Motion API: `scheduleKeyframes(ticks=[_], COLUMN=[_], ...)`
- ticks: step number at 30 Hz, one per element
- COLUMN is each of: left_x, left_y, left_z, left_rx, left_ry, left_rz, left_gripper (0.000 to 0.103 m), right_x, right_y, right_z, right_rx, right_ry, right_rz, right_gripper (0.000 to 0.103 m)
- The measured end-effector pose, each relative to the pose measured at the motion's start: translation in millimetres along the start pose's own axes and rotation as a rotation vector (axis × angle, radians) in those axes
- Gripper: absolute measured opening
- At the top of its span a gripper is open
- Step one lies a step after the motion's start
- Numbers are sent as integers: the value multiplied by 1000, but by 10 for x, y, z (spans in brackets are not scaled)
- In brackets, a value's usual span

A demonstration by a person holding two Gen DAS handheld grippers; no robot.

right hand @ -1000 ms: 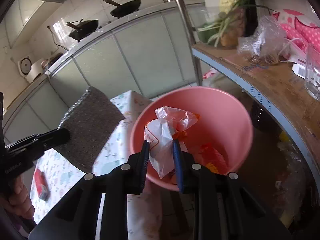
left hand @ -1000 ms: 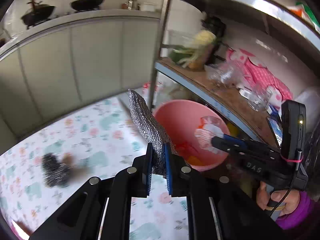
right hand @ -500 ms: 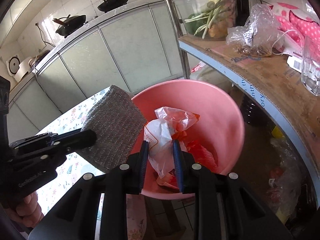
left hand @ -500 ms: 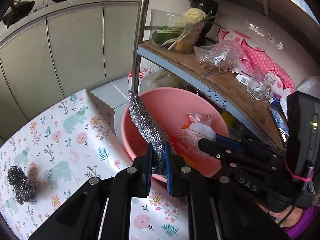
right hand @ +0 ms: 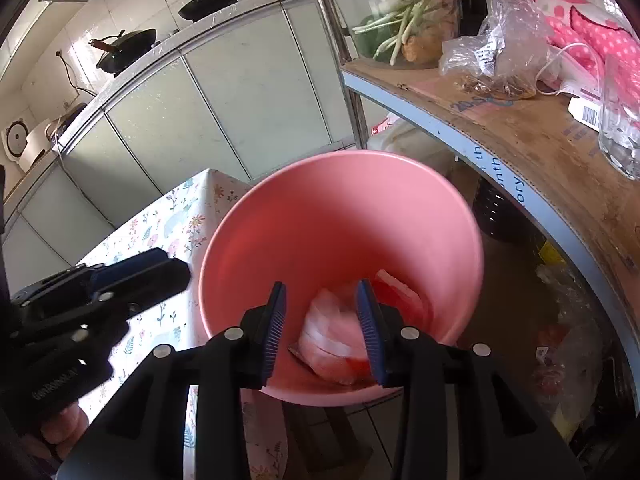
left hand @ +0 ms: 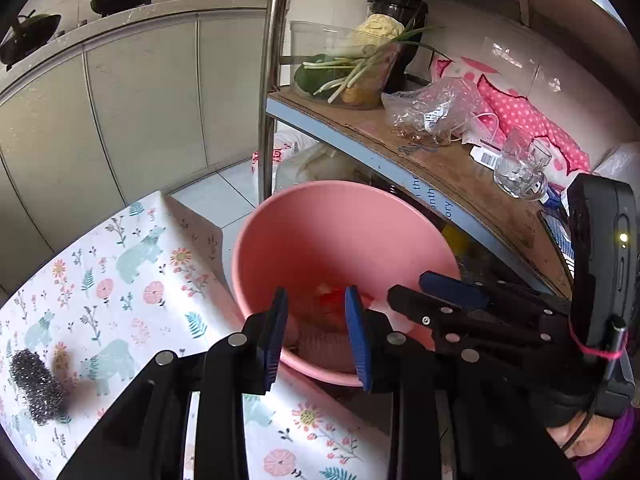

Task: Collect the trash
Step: 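Open both grippers to drop the scrubber and bag into the bucket, then move both open grippers back over the red box and steel wool ball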

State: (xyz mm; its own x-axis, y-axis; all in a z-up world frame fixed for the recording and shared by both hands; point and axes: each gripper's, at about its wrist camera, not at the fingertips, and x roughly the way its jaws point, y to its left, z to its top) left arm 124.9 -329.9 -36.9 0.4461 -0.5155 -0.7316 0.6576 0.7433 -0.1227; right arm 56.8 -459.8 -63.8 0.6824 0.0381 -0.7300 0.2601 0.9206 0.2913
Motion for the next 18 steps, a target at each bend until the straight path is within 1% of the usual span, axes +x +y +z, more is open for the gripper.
scheduleKeyframes(ticks=[4,10,11,14,15,18], left_x=[-80,-276,-313,-442,-481,-606], left_y=[75,186,206,301,329,466], left_z=[-29,-88,-100,-149,-172,-275], left_rx=[-32,-59,-67,-103,-112,-151], left_ry=[6,-7,-8,-15,-21,-27], left_rz=[4,16,18,30,35,51], left_gripper=[29,29,30,41,43,44], right_x=[-14,-64,-77,-131,-152,-171], right_y=[14,74,92,138,156,215], right_z=[-3,14,12,1,-7,-32], right_rx=[-10,-9,-12,-18,-21,-32], right_ry=[1,-15,-18,-32,-37,-34], right_rz=[-7,9,12,20,21,26], right_gripper=[42,43,43,43,43,43])
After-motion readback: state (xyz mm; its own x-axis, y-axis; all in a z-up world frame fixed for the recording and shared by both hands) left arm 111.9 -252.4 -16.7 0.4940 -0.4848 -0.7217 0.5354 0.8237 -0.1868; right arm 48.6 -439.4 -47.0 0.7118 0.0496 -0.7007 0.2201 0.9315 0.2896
